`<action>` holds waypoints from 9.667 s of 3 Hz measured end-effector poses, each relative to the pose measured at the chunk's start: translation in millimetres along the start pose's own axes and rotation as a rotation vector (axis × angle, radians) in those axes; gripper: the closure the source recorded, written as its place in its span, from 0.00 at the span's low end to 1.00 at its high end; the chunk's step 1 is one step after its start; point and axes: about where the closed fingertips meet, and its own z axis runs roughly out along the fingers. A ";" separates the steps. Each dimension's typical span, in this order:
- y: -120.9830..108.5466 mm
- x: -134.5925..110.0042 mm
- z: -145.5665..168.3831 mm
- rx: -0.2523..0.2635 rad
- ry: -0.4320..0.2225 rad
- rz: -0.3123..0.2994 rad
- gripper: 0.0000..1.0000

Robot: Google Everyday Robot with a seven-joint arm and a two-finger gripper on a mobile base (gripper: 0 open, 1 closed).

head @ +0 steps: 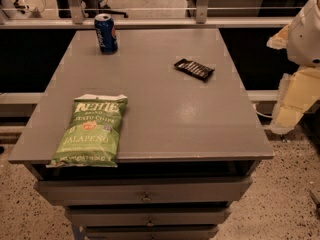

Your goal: Move rxbar chocolate near pepsi can

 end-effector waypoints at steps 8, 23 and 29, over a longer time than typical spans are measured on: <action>-207.0 -101.3 221.9 0.042 -0.426 0.423 0.01; -261.8 -342.3 268.4 -0.113 -0.714 0.248 0.12; -239.1 -122.5 130.9 -0.005 -1.082 0.552 0.00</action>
Offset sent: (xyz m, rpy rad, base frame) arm 0.0333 0.0130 -0.0189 0.1396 -0.0459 0.0237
